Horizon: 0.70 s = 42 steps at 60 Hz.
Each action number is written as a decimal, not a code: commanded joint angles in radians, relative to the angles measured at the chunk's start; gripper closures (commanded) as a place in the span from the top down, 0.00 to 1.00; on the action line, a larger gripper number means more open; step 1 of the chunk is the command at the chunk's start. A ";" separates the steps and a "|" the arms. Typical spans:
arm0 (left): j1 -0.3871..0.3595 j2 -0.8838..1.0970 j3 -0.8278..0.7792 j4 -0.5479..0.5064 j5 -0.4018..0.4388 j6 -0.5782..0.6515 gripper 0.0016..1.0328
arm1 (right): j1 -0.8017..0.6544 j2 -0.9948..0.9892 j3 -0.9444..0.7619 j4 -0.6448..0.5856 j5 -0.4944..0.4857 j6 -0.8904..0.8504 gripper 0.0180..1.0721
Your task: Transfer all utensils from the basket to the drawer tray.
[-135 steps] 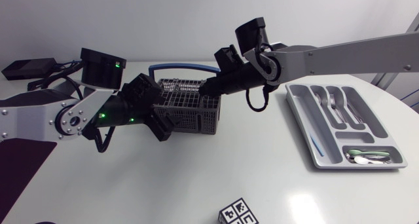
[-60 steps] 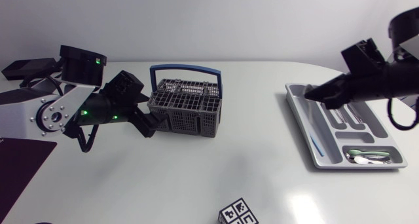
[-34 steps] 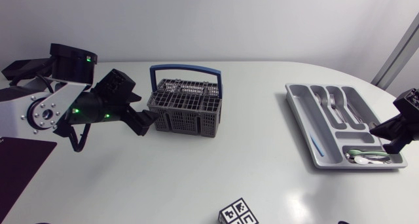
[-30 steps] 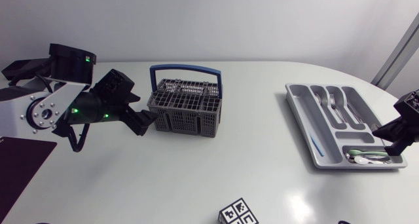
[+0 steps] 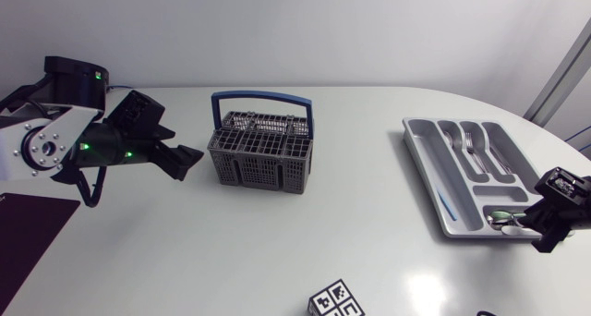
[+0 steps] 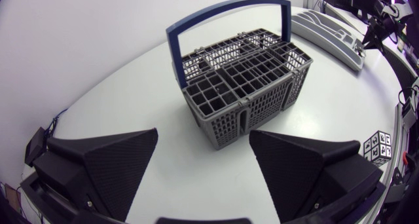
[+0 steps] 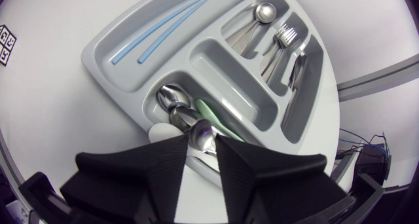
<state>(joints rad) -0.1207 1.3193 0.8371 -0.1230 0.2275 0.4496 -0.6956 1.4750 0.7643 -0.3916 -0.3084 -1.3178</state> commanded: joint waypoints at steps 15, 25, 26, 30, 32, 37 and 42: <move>0.115 0.159 0.100 0.016 0.027 0.001 0.95 | 0.176 -0.300 -0.051 -0.105 0.009 0.115 0.90; 0.128 0.258 0.157 0.026 0.029 0.000 0.95 | 0.478 -0.387 -0.040 -0.136 0.071 0.356 0.90; 0.127 0.271 0.165 0.031 0.029 0.000 0.95 | 0.533 -0.387 -0.036 -0.135 0.084 0.397 0.90; 0.125 0.304 0.186 0.048 0.029 -0.003 0.95 | 0.686 -0.369 -0.019 -0.112 0.135 0.512 0.90; 0.124 0.320 0.200 0.052 0.029 -0.005 0.95 | 0.755 -0.347 -0.007 -0.095 0.152 0.563 0.90; 0.122 0.363 0.227 0.065 0.029 -0.006 0.95 | 0.906 -0.265 0.036 -0.047 0.204 0.670 0.90; 0.121 0.406 0.246 0.077 0.029 -0.009 0.95 | 0.993 -0.160 0.099 0.000 0.210 0.747 0.90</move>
<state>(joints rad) -0.0010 1.6745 1.0466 -0.0608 0.2501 0.4461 0.2310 1.2278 0.8017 -0.4229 -0.1158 -0.6849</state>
